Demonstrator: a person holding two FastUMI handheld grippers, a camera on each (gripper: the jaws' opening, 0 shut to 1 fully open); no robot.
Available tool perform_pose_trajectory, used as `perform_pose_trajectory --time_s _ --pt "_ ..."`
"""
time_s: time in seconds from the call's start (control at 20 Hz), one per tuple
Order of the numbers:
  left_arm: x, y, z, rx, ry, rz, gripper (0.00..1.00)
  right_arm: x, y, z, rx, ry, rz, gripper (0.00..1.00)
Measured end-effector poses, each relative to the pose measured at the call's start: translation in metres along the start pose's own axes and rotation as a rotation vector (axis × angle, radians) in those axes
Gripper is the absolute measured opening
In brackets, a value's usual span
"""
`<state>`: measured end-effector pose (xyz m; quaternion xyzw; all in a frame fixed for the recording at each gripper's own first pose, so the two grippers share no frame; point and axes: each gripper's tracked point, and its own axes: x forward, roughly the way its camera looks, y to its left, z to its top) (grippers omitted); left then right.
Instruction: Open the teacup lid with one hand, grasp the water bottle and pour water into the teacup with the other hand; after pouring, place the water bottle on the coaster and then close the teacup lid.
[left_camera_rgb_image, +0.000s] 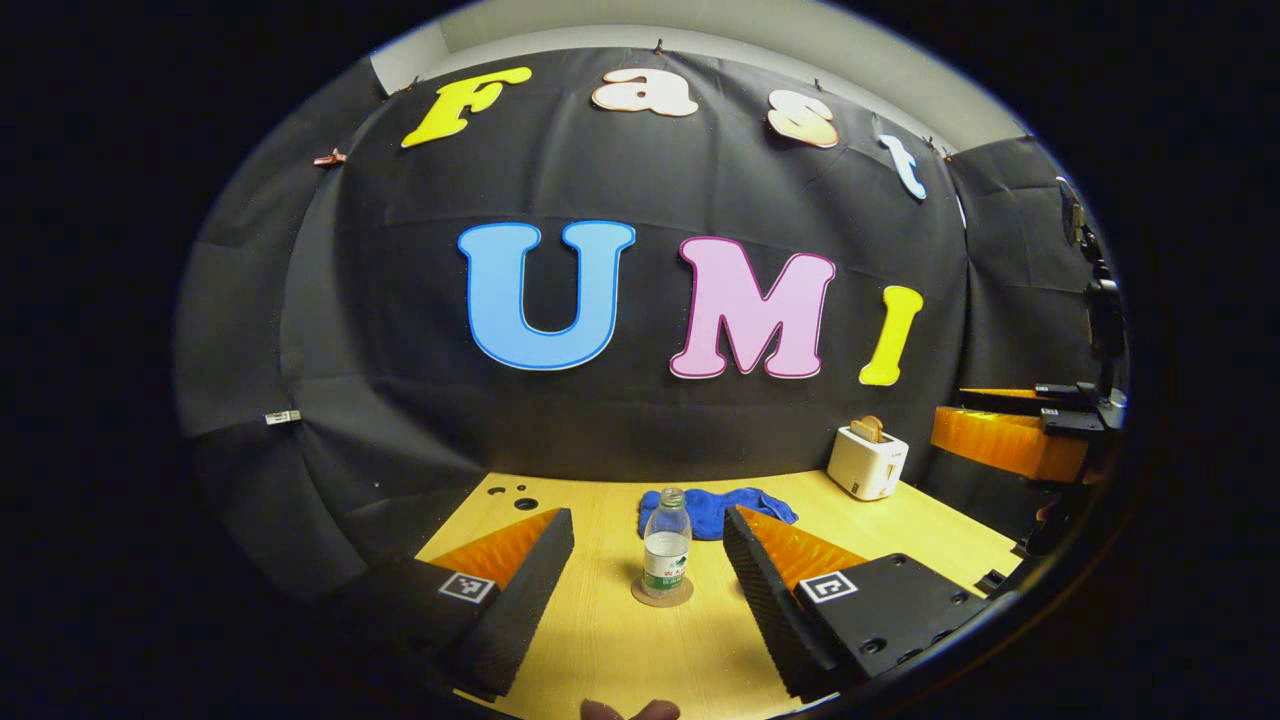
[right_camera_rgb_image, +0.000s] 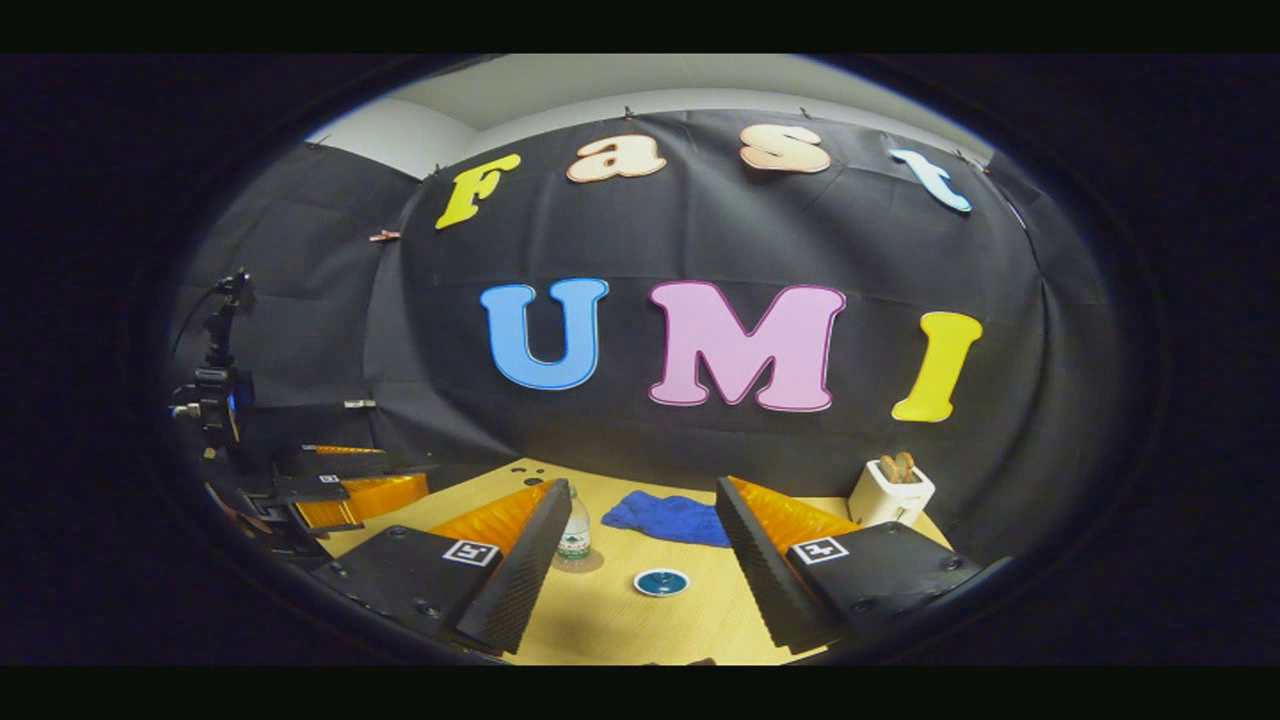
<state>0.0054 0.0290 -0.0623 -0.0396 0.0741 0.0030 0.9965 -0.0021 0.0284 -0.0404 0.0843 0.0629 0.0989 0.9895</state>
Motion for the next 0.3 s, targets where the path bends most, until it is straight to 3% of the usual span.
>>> perform_pose_trajectory --time_s 0.3 --pt "-0.015 0.002 0.003 0.008 -0.014 -0.027 0.95 -0.016 0.012 -0.002 -0.008 0.008 -0.037 0.90"
